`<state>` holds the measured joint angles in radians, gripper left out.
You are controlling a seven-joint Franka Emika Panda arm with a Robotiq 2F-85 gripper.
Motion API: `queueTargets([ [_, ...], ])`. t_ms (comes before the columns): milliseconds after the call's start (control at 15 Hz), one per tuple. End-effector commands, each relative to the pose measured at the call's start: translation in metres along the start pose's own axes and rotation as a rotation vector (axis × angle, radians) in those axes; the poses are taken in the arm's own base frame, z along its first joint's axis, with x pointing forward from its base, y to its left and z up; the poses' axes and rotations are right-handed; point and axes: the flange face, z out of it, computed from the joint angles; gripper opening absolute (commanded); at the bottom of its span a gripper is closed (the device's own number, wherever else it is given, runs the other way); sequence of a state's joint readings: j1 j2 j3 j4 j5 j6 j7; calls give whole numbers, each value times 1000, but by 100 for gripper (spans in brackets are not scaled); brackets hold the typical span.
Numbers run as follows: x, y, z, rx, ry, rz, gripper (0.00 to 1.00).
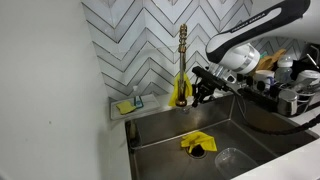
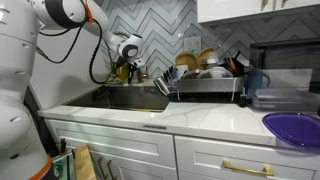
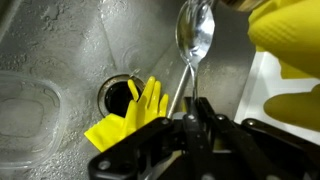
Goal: Place the silver spoon under the running faucet then put it back on the right side of the counter.
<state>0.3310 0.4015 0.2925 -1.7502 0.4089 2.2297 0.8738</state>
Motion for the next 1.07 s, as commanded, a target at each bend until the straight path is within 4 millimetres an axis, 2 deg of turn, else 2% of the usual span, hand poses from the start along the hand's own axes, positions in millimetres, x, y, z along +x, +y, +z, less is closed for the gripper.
queueTargets([
  [0,-2,-6,3,-10,-32,-1,2],
  [800,6,4,1,-65,-31,45,2],
  [1000,9,14,-2,-111,-4,93,2],
])
